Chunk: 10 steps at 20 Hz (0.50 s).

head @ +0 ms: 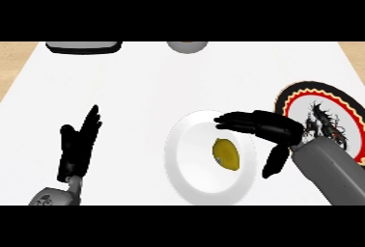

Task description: Pick the lemon from the plate and place it in the plate

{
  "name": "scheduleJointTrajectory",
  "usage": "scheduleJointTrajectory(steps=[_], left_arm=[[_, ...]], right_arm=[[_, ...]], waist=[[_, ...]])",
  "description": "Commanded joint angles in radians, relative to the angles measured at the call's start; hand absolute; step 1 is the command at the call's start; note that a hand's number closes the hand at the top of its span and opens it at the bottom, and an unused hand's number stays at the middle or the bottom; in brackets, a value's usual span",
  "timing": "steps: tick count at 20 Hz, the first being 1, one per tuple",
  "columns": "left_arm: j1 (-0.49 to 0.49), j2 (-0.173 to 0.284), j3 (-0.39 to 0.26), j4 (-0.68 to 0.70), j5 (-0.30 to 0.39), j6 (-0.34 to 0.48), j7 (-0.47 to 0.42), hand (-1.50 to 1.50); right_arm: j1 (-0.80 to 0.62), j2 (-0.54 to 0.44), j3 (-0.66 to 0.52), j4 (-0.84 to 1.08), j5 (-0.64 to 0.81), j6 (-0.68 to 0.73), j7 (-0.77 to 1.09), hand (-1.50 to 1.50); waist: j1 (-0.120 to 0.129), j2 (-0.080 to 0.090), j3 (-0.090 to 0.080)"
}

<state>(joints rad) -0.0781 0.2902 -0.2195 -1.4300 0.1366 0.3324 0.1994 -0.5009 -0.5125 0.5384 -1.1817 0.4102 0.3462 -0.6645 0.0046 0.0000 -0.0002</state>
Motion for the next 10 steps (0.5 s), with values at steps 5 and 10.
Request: scheduleJointTrajectory(steps=[5, 10], left_arm=[[0.04, -0.018, 0.058, -0.018, -0.027, -0.048, 0.0, 0.0], [-0.038, -0.026, 0.099, 0.035, -0.06, -0.076, 0.026, 0.0]], right_arm=[[0.06, 0.122, -0.03, -0.026, 0.152, 0.022, 0.05, -1.5], [0.013, 0.139, -0.091, 0.026, 0.219, 0.069, -0.012, -1.5]], waist=[[-0.002, 0.0, 0.0], [-0.004, 0.0, 0.0]])
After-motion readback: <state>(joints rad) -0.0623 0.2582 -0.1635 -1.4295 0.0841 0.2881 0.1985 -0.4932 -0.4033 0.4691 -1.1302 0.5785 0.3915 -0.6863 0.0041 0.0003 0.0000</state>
